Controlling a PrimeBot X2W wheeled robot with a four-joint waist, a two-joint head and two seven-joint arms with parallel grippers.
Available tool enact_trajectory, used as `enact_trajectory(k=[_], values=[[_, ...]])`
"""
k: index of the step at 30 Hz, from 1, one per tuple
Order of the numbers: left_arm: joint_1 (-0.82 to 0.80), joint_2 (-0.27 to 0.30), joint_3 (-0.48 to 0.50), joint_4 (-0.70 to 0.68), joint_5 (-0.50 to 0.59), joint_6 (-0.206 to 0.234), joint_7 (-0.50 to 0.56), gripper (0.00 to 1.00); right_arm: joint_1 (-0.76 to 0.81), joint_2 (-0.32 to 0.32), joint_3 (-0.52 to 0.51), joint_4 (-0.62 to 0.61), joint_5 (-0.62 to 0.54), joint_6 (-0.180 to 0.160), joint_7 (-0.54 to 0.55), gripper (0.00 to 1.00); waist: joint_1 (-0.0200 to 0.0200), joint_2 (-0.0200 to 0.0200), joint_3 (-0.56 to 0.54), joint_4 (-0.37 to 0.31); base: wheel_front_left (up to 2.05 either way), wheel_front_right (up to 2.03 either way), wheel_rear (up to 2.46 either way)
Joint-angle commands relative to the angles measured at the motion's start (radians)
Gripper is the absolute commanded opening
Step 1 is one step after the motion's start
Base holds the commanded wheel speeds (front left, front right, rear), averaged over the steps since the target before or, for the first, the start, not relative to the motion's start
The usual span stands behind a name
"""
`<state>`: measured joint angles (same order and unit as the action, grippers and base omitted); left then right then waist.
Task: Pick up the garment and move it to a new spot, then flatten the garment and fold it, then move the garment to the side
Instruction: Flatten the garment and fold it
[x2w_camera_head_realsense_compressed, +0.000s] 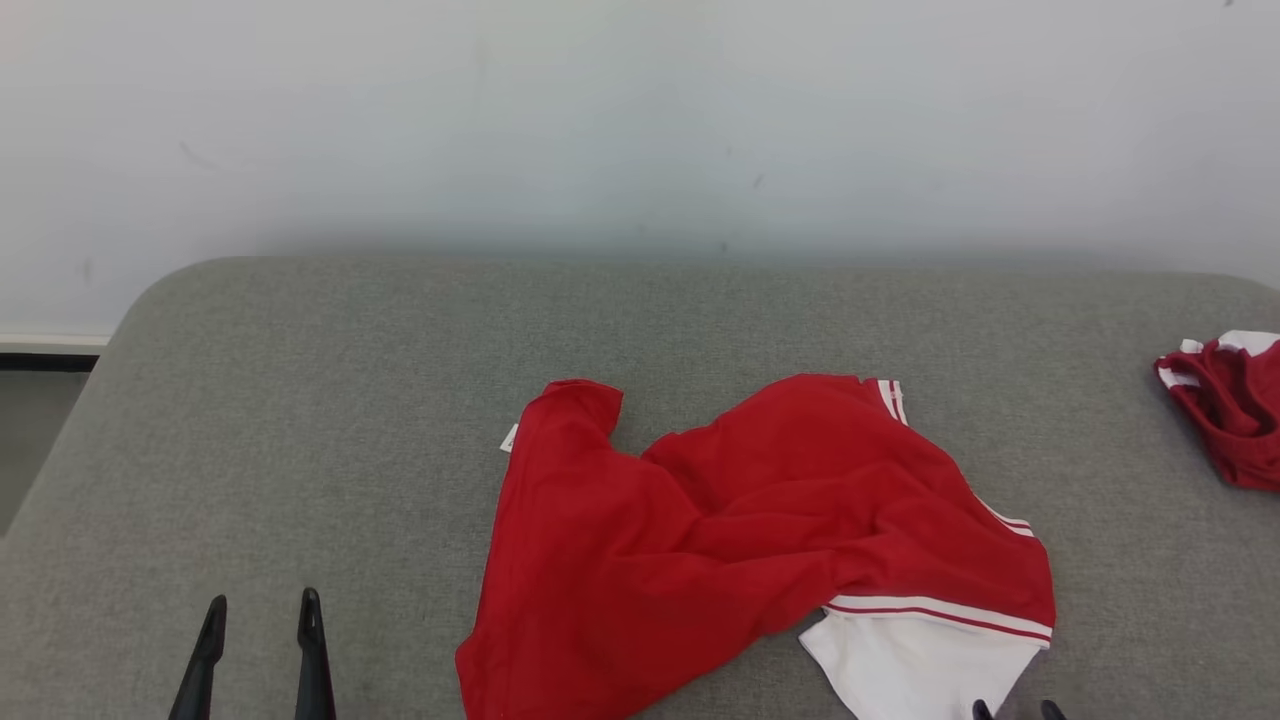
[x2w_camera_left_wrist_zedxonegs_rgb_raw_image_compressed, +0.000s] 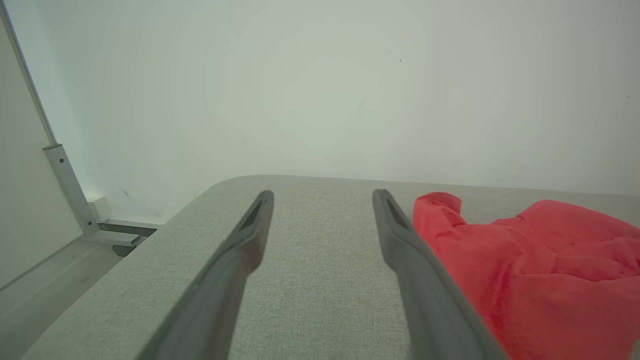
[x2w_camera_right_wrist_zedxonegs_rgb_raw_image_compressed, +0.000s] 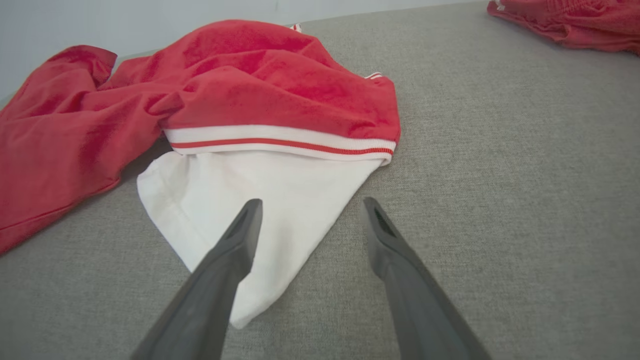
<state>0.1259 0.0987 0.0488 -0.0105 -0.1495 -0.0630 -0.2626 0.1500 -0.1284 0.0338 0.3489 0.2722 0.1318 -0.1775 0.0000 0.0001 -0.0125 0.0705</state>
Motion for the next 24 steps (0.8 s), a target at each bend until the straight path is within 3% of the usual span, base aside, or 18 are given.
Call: enact_trajectory(k=[1,10,11,13,14,15,24], values=[[-0.009,-0.006,0.001,0.006,0.012,-0.007,-0.003,1.00,-0.015,0.005,0.000,0.010,-0.002,-0.002,0.006,1.00,0.0000,-0.0001,0.002,0.007,0.00,0.00,0.00],[-0.027,-0.019,-0.007,0.039,0.022,-0.035,-0.003,1.00,-0.082,0.025,0.022,0.133,0.014,-0.002,0.094,1.00,0.0000,-0.0001,0.008,0.032,0.00,0.00,0.00],[-0.029,-0.020,-0.007,0.041,0.021,-0.038,-0.003,1.00,-0.085,0.026,0.026,0.146,0.018,-0.002,0.103,0.95,0.0000,-0.0001,0.009,0.034,0.00,0.00,0.00],[-0.029,-0.022,-0.007,0.043,0.023,-0.041,-0.003,1.00,-0.096,0.027,0.029,0.167,0.026,-0.002,0.114,0.44,0.0000,-0.0001,0.012,0.035,0.00,0.00,0.00],[-0.030,-0.024,-0.006,0.044,0.024,-0.041,-0.003,1.00,-0.101,0.027,0.033,0.178,0.028,-0.002,0.119,0.32,0.0000,-0.0001,0.013,0.035,0.00,0.00,0.00],[-0.033,-0.026,-0.003,0.045,0.025,-0.043,-0.003,1.00,-0.111,0.030,0.038,0.193,0.037,-0.002,0.120,0.00,0.0000,-0.0001,0.015,0.034,0.00,0.00,0.00],[-0.026,-0.033,0.015,0.044,0.032,-0.049,-0.003,1.00,-0.119,-0.061,-0.026,0.211,0.052,-0.002,0.059,0.00,0.0000,-0.0001,0.012,0.012,0.00,0.00,0.00]])
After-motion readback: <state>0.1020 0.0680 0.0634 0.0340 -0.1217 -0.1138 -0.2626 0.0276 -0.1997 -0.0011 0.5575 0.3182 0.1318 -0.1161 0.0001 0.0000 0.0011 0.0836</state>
